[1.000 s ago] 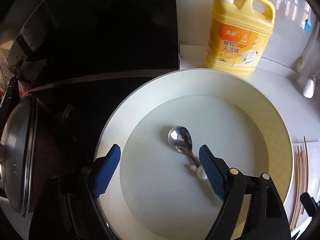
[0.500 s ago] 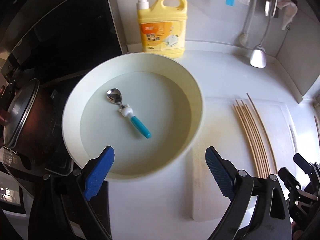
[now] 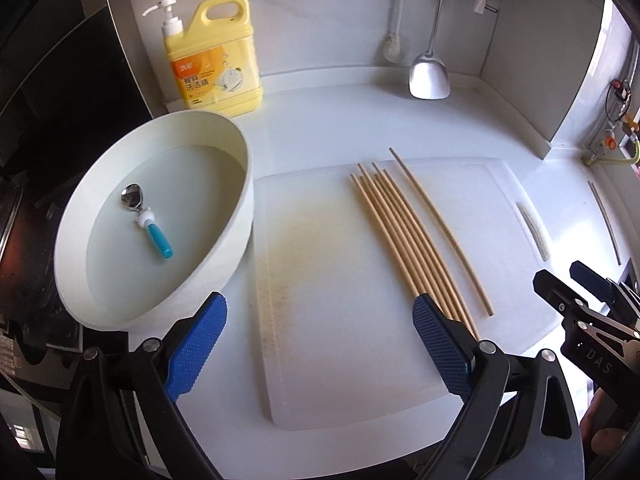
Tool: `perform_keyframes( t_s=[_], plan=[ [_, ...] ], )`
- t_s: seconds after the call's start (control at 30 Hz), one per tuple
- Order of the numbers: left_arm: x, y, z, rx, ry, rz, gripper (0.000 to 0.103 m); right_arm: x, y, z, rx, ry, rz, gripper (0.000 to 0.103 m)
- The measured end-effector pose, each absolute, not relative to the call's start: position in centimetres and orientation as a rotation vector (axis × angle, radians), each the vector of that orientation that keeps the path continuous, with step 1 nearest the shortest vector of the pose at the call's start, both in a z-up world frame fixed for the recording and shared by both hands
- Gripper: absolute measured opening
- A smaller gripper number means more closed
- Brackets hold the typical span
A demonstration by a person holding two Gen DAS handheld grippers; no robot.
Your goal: Organize utensils
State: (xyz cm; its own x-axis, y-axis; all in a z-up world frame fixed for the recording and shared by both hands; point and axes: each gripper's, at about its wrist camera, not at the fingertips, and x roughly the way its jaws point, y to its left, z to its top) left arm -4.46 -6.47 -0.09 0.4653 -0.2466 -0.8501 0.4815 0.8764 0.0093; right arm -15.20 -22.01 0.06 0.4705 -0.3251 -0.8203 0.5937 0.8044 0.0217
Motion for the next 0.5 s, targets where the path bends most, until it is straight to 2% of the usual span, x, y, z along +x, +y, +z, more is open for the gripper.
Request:
perform_keyframes(
  t_s=[0.5],
  plan=[
    [-6.5,-9.7,-2.8,0.148,1.060,-0.186,0.095,-13.9,-25.8,-0.9,0.170,0.930,-0.338,0.069]
  ],
)
